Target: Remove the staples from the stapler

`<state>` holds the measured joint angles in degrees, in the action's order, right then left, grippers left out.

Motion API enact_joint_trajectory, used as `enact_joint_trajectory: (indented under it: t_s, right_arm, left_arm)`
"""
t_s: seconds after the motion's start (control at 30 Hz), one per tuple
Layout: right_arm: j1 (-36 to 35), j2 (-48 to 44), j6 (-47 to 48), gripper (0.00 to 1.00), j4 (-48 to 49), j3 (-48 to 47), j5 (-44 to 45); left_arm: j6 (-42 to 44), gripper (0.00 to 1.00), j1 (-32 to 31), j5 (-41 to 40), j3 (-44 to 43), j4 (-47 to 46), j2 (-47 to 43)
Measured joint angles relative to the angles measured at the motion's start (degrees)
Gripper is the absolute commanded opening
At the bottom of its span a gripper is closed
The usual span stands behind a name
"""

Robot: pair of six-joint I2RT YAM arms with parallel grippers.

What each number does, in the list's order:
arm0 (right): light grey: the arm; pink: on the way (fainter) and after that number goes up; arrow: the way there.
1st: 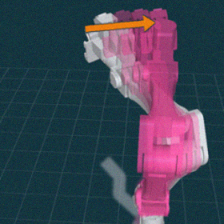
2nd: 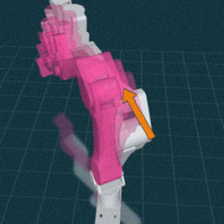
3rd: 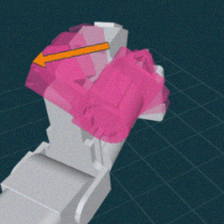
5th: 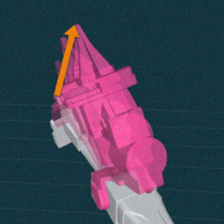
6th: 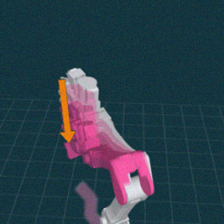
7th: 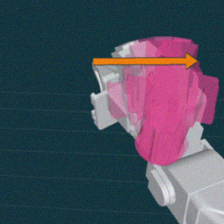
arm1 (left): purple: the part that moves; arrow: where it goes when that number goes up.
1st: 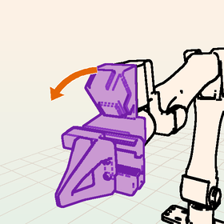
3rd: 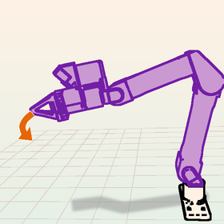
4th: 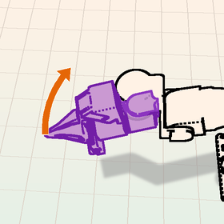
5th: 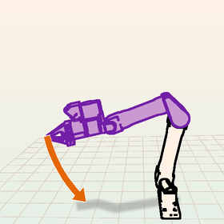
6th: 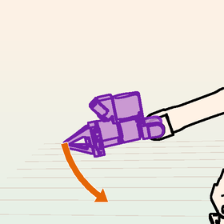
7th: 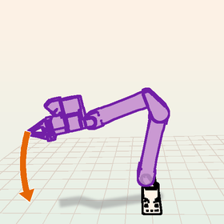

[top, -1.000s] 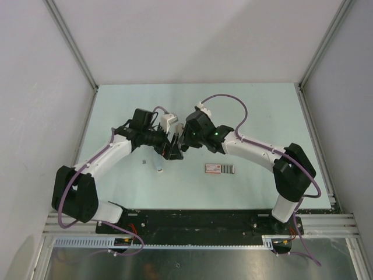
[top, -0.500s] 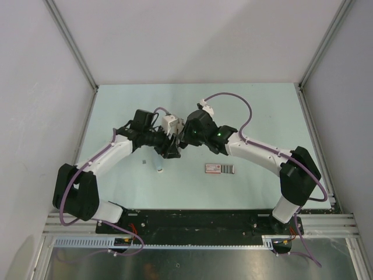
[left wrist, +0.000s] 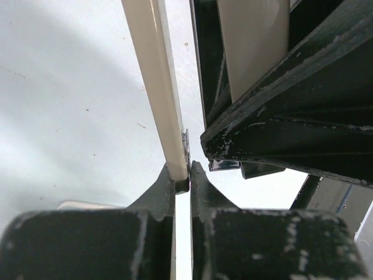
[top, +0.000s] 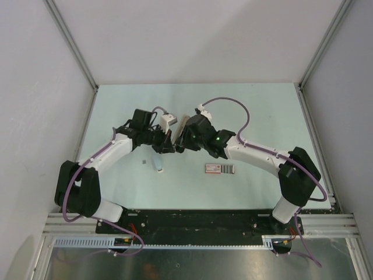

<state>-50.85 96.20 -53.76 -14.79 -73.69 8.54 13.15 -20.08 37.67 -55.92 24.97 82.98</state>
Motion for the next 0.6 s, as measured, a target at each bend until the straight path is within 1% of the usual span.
enact_joint_trajectory:
  t_s: [0.37,0.47,0.6]
  right_arm:
    - [0.46,-2.80,-0.11,0.00,5.49,5.92,-1.77]
    - [0.59,-3.85,1.09,0.00,6.21,7.21,-2.12]
    - [1.22,-5.92,3.43,0.00,5.77,9.09,-3.93]
  left_arm:
    - [1.11,0.00,-0.46,0.04,0.00,0.96,0.17]
    - [2.80,0.00,-0.83,-0.15,-0.02,0.87,0.24]
    - [6.62,0.00,-0.92,-3.39,-0.70,0.39,1.27]
